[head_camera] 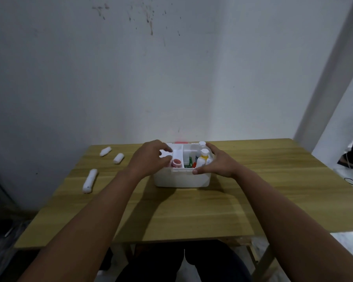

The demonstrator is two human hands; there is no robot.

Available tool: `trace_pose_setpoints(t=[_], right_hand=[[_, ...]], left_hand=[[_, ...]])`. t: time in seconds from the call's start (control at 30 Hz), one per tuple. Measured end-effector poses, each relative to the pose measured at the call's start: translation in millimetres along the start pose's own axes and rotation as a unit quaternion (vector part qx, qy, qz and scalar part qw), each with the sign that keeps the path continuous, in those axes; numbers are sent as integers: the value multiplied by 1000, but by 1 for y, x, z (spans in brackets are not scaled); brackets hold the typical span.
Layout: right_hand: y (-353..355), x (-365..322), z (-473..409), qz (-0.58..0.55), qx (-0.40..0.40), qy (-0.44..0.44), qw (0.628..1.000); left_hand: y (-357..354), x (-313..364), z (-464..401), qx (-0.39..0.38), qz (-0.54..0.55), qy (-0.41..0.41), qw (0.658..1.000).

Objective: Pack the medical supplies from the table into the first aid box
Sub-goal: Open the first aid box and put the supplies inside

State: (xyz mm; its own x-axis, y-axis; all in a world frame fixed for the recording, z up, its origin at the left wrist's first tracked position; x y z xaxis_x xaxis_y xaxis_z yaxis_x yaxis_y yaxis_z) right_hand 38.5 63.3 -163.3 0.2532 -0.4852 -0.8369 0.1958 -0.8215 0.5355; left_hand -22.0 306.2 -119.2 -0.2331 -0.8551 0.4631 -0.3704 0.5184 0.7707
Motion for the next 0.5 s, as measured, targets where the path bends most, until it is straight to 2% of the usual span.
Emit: trace_pose_setpoints(t=[0.13,0.27,0.33,0.4,0.5], right_hand=[[-1,1,0,-1,-4,-4,1000],[0,2,0,2,-4,-7,1000],[1,2,0,2,-5,-7,1000],[1,0,0,4,-6,-5,1000],[2,0,0,-1,-4,-5,1000]], left_hand=[[-7,20,-11,-106,0,-19,994],[-13,20,-17,-147,-20,-31,988],[-12,19,-19,-122,22,-18,992],[-3,13,-21,-61,53,3,997],[11,-1,-22,-10,30,20,999]])
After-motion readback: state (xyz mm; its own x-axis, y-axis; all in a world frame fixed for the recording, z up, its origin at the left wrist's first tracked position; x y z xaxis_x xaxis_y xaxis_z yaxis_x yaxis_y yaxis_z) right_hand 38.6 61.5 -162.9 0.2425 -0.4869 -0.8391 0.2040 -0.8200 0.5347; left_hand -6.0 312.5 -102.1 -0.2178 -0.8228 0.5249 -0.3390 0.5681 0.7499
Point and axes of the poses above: each hand's wrist, its own z-axis away from the middle knuckle, its own y-axis out of the back of the hand, x = y × z, the point moved 4 cm from there along -z, towards the middle knuckle, and after that the axes turned 7 degrees about x, right-handed, at the moved point
